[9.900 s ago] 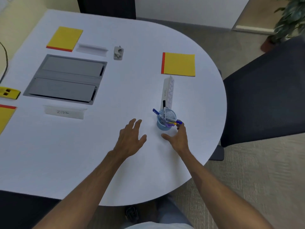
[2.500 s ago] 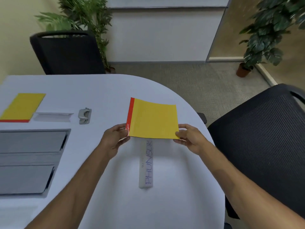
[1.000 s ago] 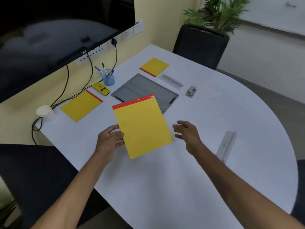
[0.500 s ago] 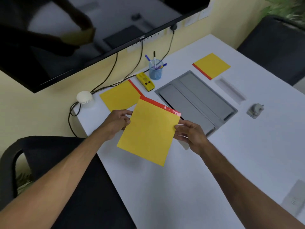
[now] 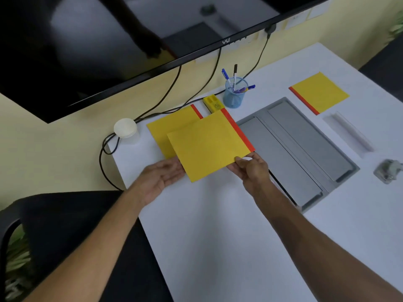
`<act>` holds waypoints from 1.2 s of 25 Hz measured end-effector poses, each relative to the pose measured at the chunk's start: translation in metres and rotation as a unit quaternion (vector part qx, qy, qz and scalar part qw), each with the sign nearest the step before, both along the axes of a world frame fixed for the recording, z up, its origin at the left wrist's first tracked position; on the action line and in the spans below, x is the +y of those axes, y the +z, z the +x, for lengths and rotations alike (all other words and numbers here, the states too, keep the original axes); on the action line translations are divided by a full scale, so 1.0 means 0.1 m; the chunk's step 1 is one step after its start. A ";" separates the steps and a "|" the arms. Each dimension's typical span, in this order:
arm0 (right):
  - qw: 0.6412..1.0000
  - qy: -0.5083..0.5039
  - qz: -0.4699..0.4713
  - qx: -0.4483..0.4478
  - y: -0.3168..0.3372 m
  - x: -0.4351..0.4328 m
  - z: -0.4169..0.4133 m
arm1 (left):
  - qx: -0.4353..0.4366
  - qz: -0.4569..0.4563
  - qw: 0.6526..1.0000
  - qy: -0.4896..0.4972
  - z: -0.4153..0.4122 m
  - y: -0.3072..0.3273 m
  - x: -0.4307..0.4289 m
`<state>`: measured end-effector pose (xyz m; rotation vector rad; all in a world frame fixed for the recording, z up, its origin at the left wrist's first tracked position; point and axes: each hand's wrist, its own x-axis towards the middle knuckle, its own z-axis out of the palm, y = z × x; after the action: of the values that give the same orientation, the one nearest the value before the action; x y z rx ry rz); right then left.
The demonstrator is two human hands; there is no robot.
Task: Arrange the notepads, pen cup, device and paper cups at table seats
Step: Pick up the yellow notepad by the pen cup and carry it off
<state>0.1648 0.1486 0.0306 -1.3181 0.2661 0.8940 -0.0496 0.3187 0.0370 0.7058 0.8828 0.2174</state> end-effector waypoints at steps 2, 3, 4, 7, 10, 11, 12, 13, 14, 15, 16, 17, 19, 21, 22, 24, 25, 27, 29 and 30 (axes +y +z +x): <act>1.000 0.004 -0.008 0.000 -0.12 0.26 -0.05 | 0.031 0.029 0.999 0.020 0.07 -0.19 -0.07; 1.000 0.011 -0.013 -0.001 -0.16 0.39 -0.06 | 0.045 0.044 0.997 0.042 0.11 -0.27 -0.07; 1.000 0.019 -0.018 -0.002 -0.20 0.50 -0.07 | 0.058 0.059 0.994 0.068 0.15 -0.33 -0.04; 0.998 0.040 -0.047 -0.030 -0.32 0.83 -0.01 | 0.102 0.109 0.982 0.113 0.25 -0.49 0.16; 0.993 0.041 -0.076 -0.083 -0.44 1.12 0.13 | 0.125 0.156 0.972 0.124 0.35 -0.63 0.40; 0.991 0.043 -0.085 -0.098 -0.47 1.19 0.18 | 0.136 0.168 0.969 0.123 0.38 -0.68 0.49; 0.988 0.047 -0.097 -0.113 -0.51 1.25 0.22 | 0.150 0.177 0.965 0.123 0.40 -0.73 0.56; 0.984 0.055 -0.111 -0.127 -0.54 1.31 0.26 | 0.165 0.185 0.961 0.124 0.42 -0.79 0.63; 0.981 0.063 -0.121 -0.141 -0.56 1.35 0.30 | 0.178 0.194 0.956 0.129 0.43 -0.83 0.68; 0.976 0.075 -0.133 -0.154 -0.59 1.38 0.33 | 0.191 0.203 0.950 0.139 0.44 -0.88 0.71; 0.970 0.087 -0.148 -0.169 -0.61 1.41 0.37 | 0.204 0.213 0.943 0.155 0.44 -0.91 0.74; 0.963 0.098 -0.168 -0.186 -0.64 1.43 0.41 | 0.218 0.223 0.934 0.172 0.45 -0.94 0.76; 0.947 0.114 -0.208 -0.219 -0.72 1.45 0.47 | 0.242 0.244 0.919 0.191 0.46 -0.97 0.76; 0.931 0.131 -0.239 -0.244 -0.80 1.49 0.52 | 0.279 0.277 0.900 0.188 0.48 -0.98 0.73; 0.924 0.138 -0.248 -0.255 -0.84 1.50 0.54 | 0.302 0.300 0.887 0.182 0.49 -0.97 0.71; 0.917 0.148 -0.253 -0.272 -0.89 1.54 0.58 | 0.321 0.341 0.868 0.167 0.51 -0.96 0.67; 0.912 0.157 -0.254 -0.281 -0.88 1.55 0.58 | 0.318 0.359 0.864 0.154 0.52 -0.95 0.66; 0.891 0.193 -0.260 -0.318 -0.88 1.56 0.60 | 0.320 0.408 0.848 0.110 0.51 -0.99 0.63; 0.858 0.244 -0.271 -0.363 -0.89 1.56 0.61 | 0.336 0.441 0.829 0.077 0.50 -1.06 0.61; 0.837 0.268 -0.281 -0.385 -0.90 1.55 0.61 | 0.345 0.454 0.819 0.062 0.50 -1.08 0.60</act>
<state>0.2261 0.3034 -0.0596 -2.2614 -0.5498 0.6718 -0.0001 0.3785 -0.0708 1.6898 1.5434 0.5363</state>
